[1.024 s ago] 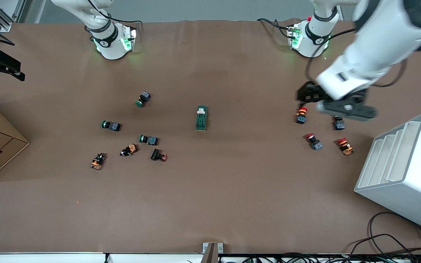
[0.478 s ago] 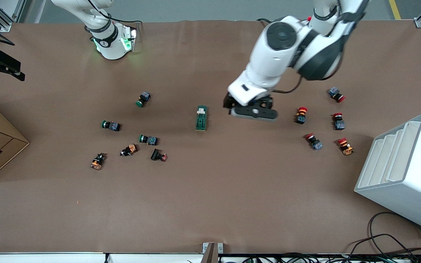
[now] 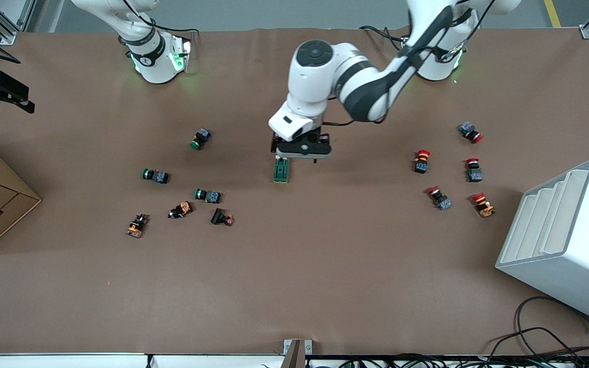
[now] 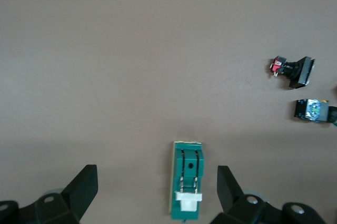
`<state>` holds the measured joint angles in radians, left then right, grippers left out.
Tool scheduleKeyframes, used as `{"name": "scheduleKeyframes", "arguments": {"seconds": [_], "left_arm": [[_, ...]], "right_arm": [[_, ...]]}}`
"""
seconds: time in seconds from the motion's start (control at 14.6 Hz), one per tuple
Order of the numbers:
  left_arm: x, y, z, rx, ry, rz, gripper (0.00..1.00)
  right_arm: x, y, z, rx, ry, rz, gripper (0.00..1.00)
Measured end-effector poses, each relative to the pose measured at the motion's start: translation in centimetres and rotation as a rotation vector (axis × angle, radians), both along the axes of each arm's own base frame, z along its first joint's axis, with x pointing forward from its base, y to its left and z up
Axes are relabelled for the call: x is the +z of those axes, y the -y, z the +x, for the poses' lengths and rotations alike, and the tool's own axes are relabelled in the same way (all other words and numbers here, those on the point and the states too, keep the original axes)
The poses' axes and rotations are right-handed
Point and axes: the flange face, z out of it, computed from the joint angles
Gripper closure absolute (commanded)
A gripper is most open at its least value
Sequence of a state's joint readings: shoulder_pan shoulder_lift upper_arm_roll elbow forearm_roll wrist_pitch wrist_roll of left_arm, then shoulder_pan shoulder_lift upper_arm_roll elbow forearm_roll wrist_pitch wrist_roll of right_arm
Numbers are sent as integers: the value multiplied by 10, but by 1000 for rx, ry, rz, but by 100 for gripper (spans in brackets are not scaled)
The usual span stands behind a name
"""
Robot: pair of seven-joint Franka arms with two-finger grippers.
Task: Close load switch with both arms
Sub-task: 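Move the left gripper over the green load switch, then lower the left gripper onto the switch body to hold it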
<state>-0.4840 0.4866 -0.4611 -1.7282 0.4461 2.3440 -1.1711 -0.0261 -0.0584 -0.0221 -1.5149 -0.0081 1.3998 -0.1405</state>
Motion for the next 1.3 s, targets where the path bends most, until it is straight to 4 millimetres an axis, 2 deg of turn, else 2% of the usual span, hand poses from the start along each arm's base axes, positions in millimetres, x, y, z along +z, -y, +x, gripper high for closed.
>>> {"name": "scheduleKeyframes", "arguments": {"seconds": [0.14, 0.27, 0.41, 0.61, 0.75, 0.89, 1.02, 1.16, 1.3], "left_arm": [[-34, 21, -24, 26, 50, 33, 0], [-62, 37, -48, 46, 96, 53, 0], [-82, 53, -74, 31, 136, 60, 1], [-105, 71, -110, -18, 210, 69, 1], [-128, 76, -132, -74, 282, 82, 1], [-155, 71, -154, -110, 366, 84, 0], [-181, 57, -171, -133, 424, 80, 1], [-199, 41, -182, -154, 471, 72, 0], [-208, 33, -185, -146, 517, 50, 1]], "right_arm": [[-1, 6, 0, -12, -2, 0, 0], [-15, 16, 8, -31, -27, 1, 0], [-40, 32, 27, -57, -38, 1, 0], [-91, 55, 61, -91, -53, 0, 0], [-125, 66, 76, -106, -86, 1, 0], [-140, 71, 86, -111, -83, 0, 0], [-139, 68, 88, -123, -72, -2, 0], [-135, 55, 89, -230, -69, -12, 0], [-136, 16, 91, -388, -81, -30, 0]]}}
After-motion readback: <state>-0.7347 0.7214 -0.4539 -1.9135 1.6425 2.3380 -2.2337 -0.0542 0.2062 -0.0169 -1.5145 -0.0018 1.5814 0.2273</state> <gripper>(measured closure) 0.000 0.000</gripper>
